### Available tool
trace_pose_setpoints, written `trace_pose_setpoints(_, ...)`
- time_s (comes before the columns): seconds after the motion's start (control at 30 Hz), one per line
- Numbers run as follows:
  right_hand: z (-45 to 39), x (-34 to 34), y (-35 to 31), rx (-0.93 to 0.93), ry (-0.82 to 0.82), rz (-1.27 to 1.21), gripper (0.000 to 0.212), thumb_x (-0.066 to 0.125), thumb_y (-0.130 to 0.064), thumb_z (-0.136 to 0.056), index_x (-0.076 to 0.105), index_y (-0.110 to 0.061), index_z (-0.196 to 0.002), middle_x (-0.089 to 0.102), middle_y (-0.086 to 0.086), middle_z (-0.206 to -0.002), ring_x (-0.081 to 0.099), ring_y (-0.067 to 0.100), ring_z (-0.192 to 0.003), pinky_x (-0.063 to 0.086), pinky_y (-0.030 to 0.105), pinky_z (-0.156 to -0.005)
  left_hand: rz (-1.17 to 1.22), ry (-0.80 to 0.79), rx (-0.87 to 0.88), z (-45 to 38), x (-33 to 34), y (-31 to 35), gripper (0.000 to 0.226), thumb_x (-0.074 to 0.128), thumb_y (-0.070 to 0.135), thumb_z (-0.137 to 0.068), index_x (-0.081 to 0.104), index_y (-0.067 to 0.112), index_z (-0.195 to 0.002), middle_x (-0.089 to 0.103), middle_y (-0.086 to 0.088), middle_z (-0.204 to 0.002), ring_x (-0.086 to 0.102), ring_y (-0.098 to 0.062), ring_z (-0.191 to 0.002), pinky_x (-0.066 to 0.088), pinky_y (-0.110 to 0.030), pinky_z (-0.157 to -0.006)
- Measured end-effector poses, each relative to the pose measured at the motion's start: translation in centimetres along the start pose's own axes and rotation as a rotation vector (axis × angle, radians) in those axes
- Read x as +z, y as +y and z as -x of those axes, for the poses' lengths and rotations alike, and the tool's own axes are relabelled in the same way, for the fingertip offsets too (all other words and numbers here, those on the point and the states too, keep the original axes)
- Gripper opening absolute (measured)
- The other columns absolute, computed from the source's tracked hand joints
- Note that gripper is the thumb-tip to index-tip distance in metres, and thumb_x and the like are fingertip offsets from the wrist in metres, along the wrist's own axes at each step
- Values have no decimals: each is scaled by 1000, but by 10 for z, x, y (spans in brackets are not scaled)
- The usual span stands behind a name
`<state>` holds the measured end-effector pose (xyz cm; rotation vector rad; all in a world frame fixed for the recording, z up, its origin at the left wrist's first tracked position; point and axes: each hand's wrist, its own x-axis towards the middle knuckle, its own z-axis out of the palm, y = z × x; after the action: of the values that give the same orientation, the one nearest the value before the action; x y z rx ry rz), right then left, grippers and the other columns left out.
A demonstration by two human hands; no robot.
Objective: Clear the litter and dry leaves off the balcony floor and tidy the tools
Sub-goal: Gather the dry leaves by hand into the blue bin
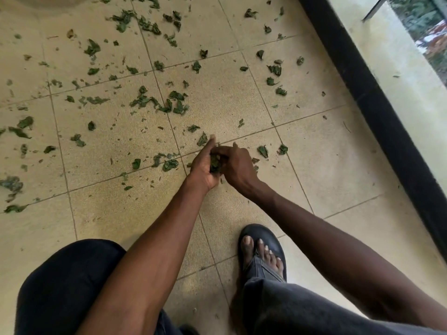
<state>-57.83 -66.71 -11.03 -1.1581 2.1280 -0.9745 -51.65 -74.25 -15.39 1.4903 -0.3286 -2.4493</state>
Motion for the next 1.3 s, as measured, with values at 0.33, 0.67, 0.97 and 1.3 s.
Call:
trace_pose_setpoints(0.33, -3, -36, 33, 313, -64, -382, 19, 70, -19, -88, 74, -8, -103, 73, 2, -103, 68, 5, -83, 51, 20, -71, -54, 29, 0, -1, 15, -3, 6, 66, 8, -88, 60, 8, -86, 59, -7, -76, 55, -12, -52, 44, -20, -45)
trace_pose_setpoints(0.67, 24, 5, 108, 315, 85, 343, 78, 21, -57, -101, -7, -8, -155, -12, 9, -163, -13, 21, -149, -7, 40, -122, -1, 135, 75, -2, 3, 18, 20, 73, 6, -83, 58, 10, -95, 56, -8, -79, 51, -15, -56, 38, -19, -40)
trace_pose_setpoints(0.97, -40, 43, 66, 60, 52, 216, 69, 16, -53, -103, -3, -11, -156, -7, 6, -163, -8, 18, -150, -2, 40, -123, 121, 214, 190, 11, -26, 50, 8, 63, 7, -90, 58, 10, -86, 56, -6, -71, 49, -15, -50, 35, -19, -39)
trace_pose_setpoints(1.3, -95, 39, 63, -79, -227, 331, 77, 22, -63, -99, 4, -16, -156, -1, 6, -164, -4, 19, -150, -2, 39, -122, 205, 272, 256, 23, -47, 68, 13, 65, 7, -89, 56, 13, -82, 48, -4, -69, 42, -14, -53, 35, -19, -40)
